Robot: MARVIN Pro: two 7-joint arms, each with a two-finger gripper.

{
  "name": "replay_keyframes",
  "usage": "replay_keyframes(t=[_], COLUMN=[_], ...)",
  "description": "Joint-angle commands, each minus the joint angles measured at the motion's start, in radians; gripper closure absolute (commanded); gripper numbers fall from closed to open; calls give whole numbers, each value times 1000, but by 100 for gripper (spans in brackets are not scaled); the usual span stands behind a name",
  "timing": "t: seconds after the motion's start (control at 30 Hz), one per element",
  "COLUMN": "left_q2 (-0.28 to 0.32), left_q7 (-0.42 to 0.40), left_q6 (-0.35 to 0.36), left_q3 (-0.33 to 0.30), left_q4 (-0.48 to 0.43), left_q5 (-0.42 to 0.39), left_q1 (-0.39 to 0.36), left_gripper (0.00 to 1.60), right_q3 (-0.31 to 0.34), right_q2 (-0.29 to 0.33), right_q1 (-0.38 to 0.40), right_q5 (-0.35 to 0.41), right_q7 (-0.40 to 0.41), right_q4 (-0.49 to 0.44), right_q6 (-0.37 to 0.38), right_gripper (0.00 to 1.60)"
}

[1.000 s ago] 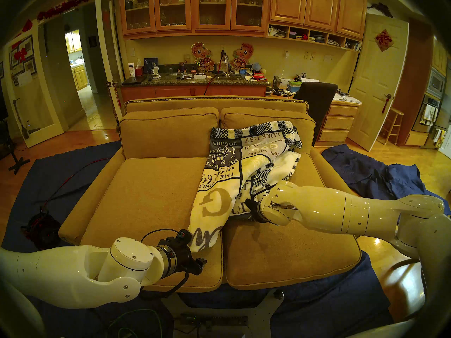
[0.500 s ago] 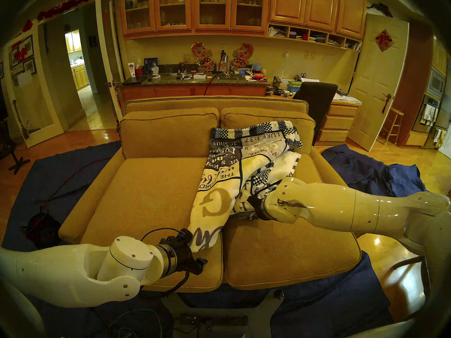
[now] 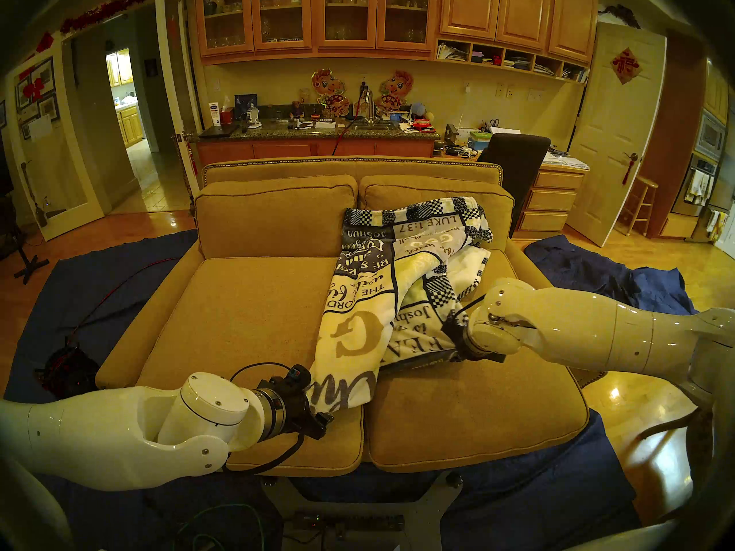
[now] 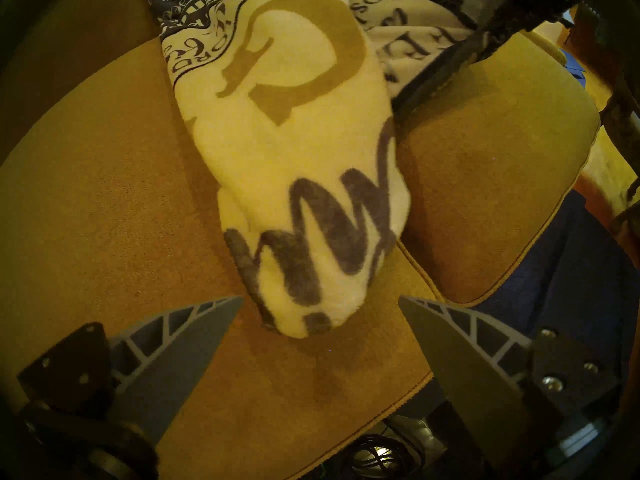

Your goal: Fold the blanket in half twice

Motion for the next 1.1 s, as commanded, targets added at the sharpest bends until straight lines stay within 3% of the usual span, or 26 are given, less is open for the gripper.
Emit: replay_keyframes(t=[0.0,0.53,0.6,0.63,0.73,0.77,0.8,0.87,0.93,1.07], left_q2=[-17,-50,-57,-61,-72,-74,-75,-77,-80,-86], left_q7=[-19,-78,-86,-93,-112,-118,-121,-131,-139,-155], left_q6=[11,59,65,69,78,81,83,87,91,99], left_q3=[-16,-22,-21,-20,-17,-17,-17,-17,-17,-17], left_q4=[6,44,51,56,69,72,73,78,80,87], left_q5=[4,12,12,13,18,19,20,23,25,29], left_q1=[-28,-47,-49,-50,-53,-53,-54,-55,-56,-58], left_gripper=[0,0,0,0,0,0,0,0,0,0], right_q3=[-21,-69,-81,-78,-91,-90,-95,-96,-108,-112], right_q2=[112,253,238,283,283,313,297,337,326,384], right_q1=[20,56,57,58,69,70,73,76,78,75], right_q5=[3,24,26,29,36,36,38,37,35,35], right_q7=[-61,-79,-86,-67,-66,-49,-56,-31,-39,11], right_q4=[9,26,54,21,29,6,21,-10,9,-17], right_q6=[36,95,99,111,126,136,137,153,158,180], right_gripper=[160,160,160,160,160,160,160,160,160,160])
